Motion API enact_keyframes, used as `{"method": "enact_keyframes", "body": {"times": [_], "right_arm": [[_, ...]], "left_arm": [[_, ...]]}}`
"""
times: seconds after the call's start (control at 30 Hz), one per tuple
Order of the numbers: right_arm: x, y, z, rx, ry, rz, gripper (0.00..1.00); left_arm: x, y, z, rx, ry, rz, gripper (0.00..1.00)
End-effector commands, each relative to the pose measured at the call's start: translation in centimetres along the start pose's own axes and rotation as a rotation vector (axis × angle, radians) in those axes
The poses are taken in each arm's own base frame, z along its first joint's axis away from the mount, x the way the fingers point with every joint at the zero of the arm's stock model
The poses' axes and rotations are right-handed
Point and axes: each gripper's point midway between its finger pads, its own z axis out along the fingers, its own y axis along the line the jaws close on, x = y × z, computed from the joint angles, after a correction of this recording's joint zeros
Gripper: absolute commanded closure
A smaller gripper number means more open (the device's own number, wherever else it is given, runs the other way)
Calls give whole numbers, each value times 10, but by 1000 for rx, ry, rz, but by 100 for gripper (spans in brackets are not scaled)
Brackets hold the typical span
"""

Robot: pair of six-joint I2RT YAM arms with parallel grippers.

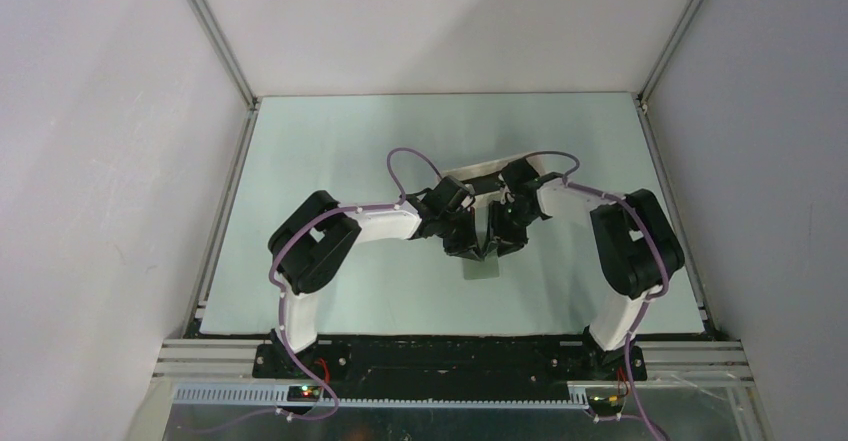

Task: Put the credit cards into the card holder
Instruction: Close the card holder at the center of the board, then reset both arms

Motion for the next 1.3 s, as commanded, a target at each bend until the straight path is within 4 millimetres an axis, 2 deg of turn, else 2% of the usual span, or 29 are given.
{"method": "enact_keyframes", "body": {"times": [0.0, 0.03, 0.07, 0.1, 0.13, 0.2, 0.27, 0.33, 0.37, 0.4, 0.43, 0.47, 0.5, 0.53, 0.57, 0.6, 0.63, 0.67, 0.7, 0.73, 0.77, 0.87, 0.9, 0.93, 0.97, 1.0, 1.1, 1.17, 1.27], "right_arm": [[16, -50, 18, 237, 9, -65, 52], [14, -44, 12, 201, 1, -57, 42], [6, -36, -2, 164, -44, -57, 37], [2, -29, -11, 113, -61, -47, 28], [-5, -20, -25, 73, -107, -50, 24], [-16, -8, -51, -12, -180, -45, 11], [-27, -2, -76, -78, -251, -27, 2], [-39, -3, -101, -146, -321, 6, 1], [-43, -2, -113, -162, -360, 2, 1], [-48, -6, -121, -171, -389, 14, 1], [-51, -6, -130, -178, -423, 1, 1], [-55, -12, -136, -166, -449, 2, 1], [-57, -13, -143, -165, -483, -8, 1], [-59, -23, -144, -133, -508, -1, 1], [-62, -25, -151, -121, -552, -8, 1], [-64, -39, -151, -67, -583, 10, 1], [-69, -41, -160, -58, -648, 1, 1], [-68, -57, -157, 0, -677, 19, 1], [-74, -59, -168, 11, -759, 6, 1], [-70, -73, -167, 62, -806, 10, 1], [-79, -75, -176, 73, -886, -3, 1], [-76, -104, -183, 198, -1056, -23, 1], [-83, -108, -195, 241, -1142, -25, 1], [-76, -117, -188, 292, -1153, -57, 1], [-81, -122, -196, 335, -1223, -60, 1], [-74, -132, -183, 378, -1210, -95, 1], [-77, -135, -180, 397, -1262, -162, 1], [-75, -143, -167, 364, -1270, -127, 1], [-85, -139, -169, 305, -1316, -143, 1]], "left_arm": [[-3, 3, -7, -48, -28, 42, 99], [-6, -3, -13, -36, -46, 52, 93], [-10, -12, -21, -17, -71, 71, 77], [-16, -18, -28, -10, -100, 81, 69], [-20, -22, -34, -4, -123, 93, 51], [-34, -40, -64, 32, -216, 109, 30], [-45, -49, -87, 53, -290, 115, 18], [-55, -56, -112, 88, -359, 120, 13], [-57, -48, -117, 89, -372, 101, 11], [-64, -61, -137, 151, -429, 113, 8], [-63, -46, -139, 159, -428, 73, 2], [-68, -62, -161, 257, -484, 89, 1], [-77, -50, -170, 296, -533, 44, 1], [-77, -53, -190, 350, -569, 45, 1], [-84, -29, -196, 341, -608, -2, 0], [-84, -27, -216, 359, -659, 4, 0], [-89, 2, -220, 314, -698, -22, 0], [-98, 18, -244, 297, -788, -37, 0], [-95, 43, -241, 244, -807, -48, 0], [-103, 63, -264, 205, -905, -69, 0], [-97, 82, -269, 155, -943, -55, 0], [-97, 152, -296, -112, -1097, -46, 0], [-93, 163, -305, -179, -1131, -36, 0], [-92, 182, -315, -305, -1172, -1, 0], [-92, 193, -329, -388, -1226, 0, 0], [-89, 204, -334, -472, -1230, 47, 0], [-86, 233, -357, -703, -1285, 78, 0], [-83, 254, -355, -815, -1276, 99, 0], [-92, 261, -356, -836, -1389, 153, 0]]}}
